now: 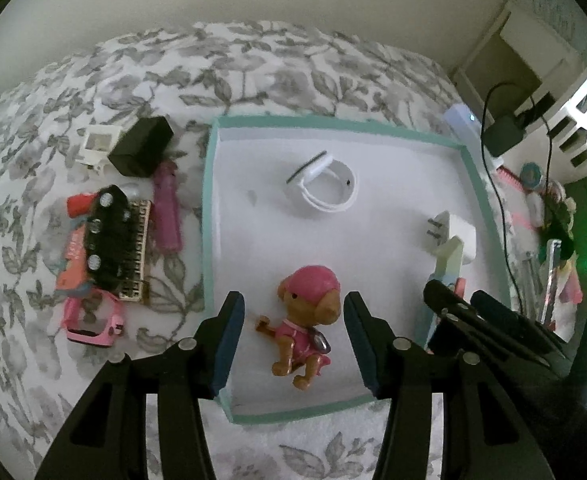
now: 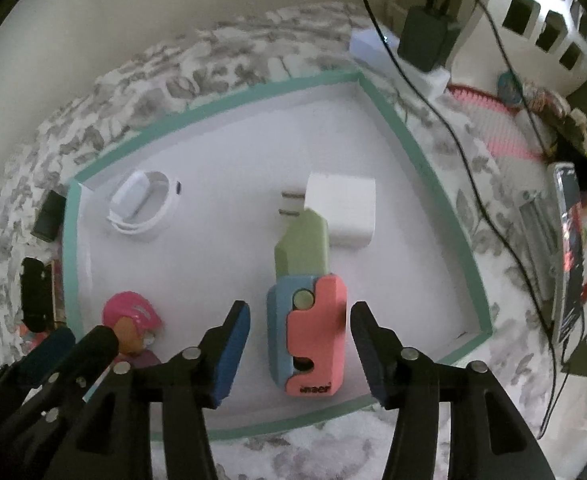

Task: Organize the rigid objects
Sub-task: 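Lower both tools and open them to drop the dog and fidget toy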

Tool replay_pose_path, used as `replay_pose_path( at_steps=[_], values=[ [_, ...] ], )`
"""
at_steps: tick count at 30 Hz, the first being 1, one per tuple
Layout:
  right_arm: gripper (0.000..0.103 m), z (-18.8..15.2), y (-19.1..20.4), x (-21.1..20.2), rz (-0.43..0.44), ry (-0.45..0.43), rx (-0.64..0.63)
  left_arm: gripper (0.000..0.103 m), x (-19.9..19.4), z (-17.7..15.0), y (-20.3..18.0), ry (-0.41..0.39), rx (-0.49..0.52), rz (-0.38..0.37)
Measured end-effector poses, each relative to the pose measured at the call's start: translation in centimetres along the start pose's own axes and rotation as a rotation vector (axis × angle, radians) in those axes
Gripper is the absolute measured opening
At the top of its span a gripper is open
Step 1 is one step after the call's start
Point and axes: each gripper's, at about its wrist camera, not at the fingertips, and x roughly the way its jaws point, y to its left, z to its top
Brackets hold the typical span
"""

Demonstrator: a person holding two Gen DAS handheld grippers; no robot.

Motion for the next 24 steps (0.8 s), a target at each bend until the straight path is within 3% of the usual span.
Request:
replay_pose_path(
  at_steps=[6,16,18,19,20,24],
  values=[
    [0.057,0.2,0.2,-1.8,0.003,-0.069,0.0,0.053,-2.0,0.5,1.0,-0.058,-0.027,0.027],
    [0.059,-0.3,1.5,-1.3,-0.014,-0.064,-0.057,0.062,-1.7,0.5,3.0,-0.07,-0.062,0.118],
    [0.069,-0.3,1.7,-1.2,-0.014,-0.065,-0.067,0.074,-1.4,0.4,3.3,-0.069,-0.071,0.146],
    [0.073,-0.3,1.8,-1.0,-0.014,-0.062,-0.072,0.088,-1.3,0.4,3.5,-0.068,-0.078,0.162],
    [0.074,-0.3,1.8,-0.9,-0.017,-0.058,-0.076,0.092,-1.1,0.4,3.9,-0.069,-0.088,0.18],
    [0.081,-0.4,2.1,-0.3,-0.025,-0.05,-0.095,0.093,-0.6,0.4,5.0,-0.06,-0.121,0.198]
  ],
)
